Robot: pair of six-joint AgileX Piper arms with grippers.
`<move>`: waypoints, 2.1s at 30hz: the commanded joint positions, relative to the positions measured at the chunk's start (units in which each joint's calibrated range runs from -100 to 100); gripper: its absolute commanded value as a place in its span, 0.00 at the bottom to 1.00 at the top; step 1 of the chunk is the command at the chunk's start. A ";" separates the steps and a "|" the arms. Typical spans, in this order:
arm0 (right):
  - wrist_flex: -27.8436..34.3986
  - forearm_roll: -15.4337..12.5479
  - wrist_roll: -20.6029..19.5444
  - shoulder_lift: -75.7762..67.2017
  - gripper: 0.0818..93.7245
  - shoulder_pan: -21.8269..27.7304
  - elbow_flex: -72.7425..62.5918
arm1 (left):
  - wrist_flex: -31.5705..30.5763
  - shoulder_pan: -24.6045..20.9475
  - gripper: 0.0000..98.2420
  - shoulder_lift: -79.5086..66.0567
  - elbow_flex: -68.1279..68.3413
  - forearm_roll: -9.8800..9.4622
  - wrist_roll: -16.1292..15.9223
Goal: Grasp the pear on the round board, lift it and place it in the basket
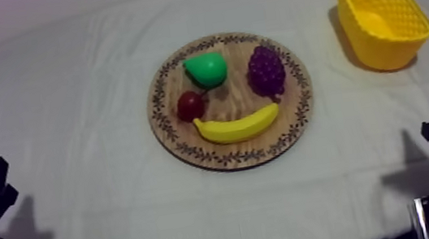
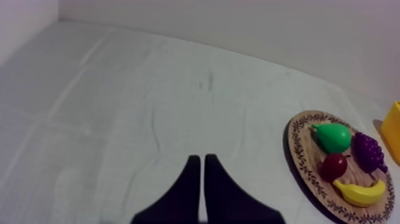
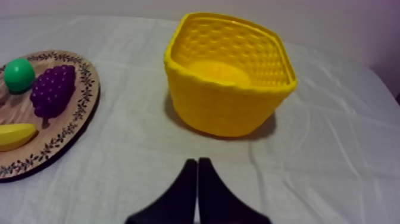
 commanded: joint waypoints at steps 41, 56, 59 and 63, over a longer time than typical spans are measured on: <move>14.43 15.19 -5.75 23.71 0.00 -25.25 -18.57 | 0.00 -0.01 0.00 0.00 -0.02 -0.02 -0.04; 36.16 8.45 6.79 59.21 0.00 -25.99 -62.13 | 0.00 -0.01 0.00 0.00 -0.02 -0.02 0.00; 38.97 7.99 8.21 66.34 0.00 -26.22 -70.70 | 0.00 -0.01 0.00 0.00 -0.02 -0.02 0.01; 43.07 7.25 9.96 76.14 0.01 -27.03 -82.21 | 0.00 -0.01 0.00 0.00 -0.02 -0.02 0.00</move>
